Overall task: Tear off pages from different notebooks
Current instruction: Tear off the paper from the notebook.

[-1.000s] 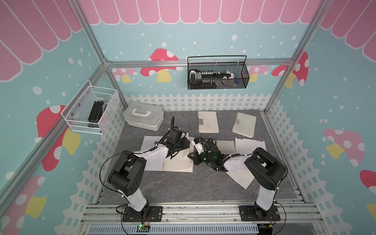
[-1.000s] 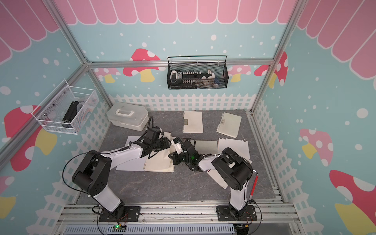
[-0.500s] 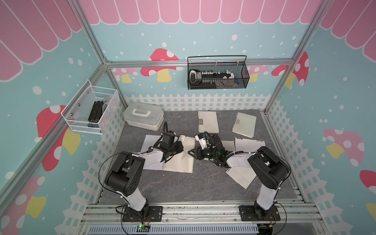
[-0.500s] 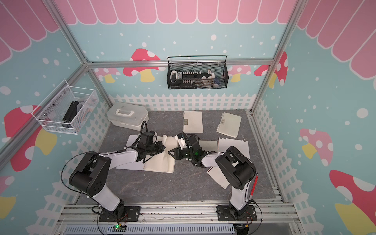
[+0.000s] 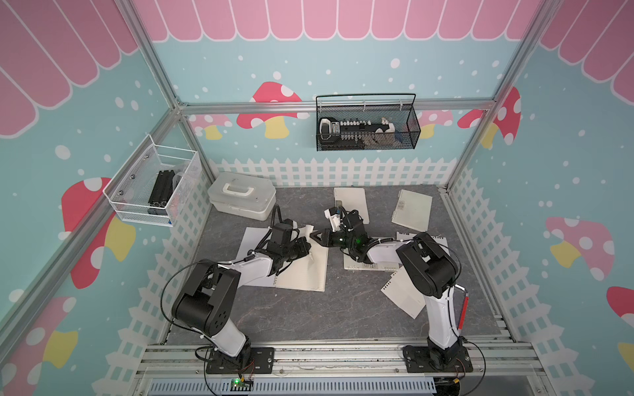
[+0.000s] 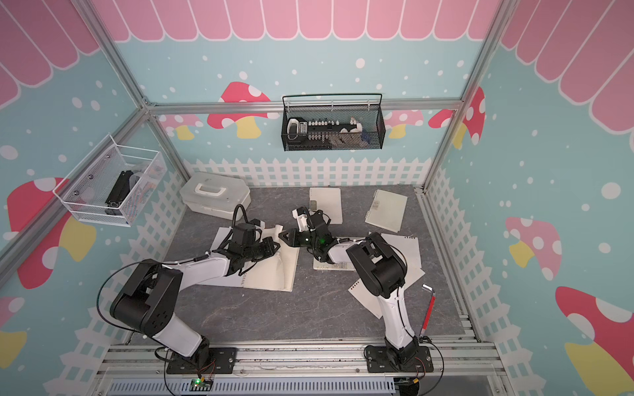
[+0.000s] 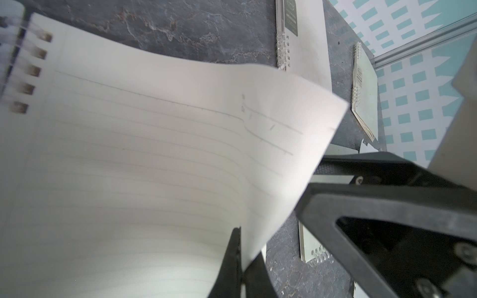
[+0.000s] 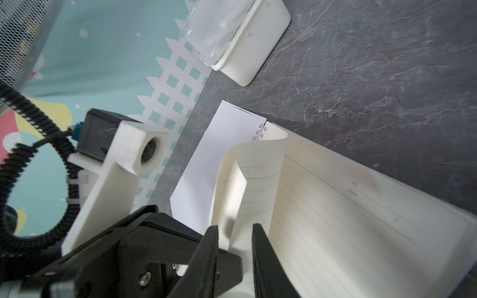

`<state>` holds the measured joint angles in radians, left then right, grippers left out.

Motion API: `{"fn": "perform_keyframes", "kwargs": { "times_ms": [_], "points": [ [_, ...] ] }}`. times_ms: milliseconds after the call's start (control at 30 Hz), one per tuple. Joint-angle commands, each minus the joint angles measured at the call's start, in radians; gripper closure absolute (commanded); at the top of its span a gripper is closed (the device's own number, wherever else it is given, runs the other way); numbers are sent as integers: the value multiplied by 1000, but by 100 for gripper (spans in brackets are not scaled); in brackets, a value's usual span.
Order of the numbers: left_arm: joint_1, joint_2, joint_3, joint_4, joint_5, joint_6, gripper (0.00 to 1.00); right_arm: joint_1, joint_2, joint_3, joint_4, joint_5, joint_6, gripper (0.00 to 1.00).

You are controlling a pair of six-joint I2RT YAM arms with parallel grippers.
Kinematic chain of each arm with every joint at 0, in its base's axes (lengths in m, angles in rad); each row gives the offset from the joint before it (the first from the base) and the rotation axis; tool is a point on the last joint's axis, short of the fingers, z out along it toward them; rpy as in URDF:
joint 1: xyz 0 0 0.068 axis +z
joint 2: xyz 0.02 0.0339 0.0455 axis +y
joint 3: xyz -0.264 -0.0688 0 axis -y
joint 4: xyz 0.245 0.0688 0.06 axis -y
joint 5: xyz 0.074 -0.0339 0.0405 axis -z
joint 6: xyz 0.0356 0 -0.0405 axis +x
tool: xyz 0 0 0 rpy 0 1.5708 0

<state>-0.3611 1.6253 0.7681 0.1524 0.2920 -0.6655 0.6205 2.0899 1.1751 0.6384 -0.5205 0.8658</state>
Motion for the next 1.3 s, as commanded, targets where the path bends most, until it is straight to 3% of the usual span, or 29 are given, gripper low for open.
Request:
{"fn": "perform_keyframes", "kwargs": {
  "times_ms": [0,400,867,1267],
  "points": [
    [4,5,2,27,30,9,99,-9,16,24,8,7,18,76],
    [5,25,20,15,41,10,98,-14,94,76,36,-30,58,76],
    [8,17,25,10,35,9,98,-16,-19,-72,185,8,78,78],
    [7,18,28,6,36,12,98,-16,84,15,234,-39,135,79]
  ]
}}
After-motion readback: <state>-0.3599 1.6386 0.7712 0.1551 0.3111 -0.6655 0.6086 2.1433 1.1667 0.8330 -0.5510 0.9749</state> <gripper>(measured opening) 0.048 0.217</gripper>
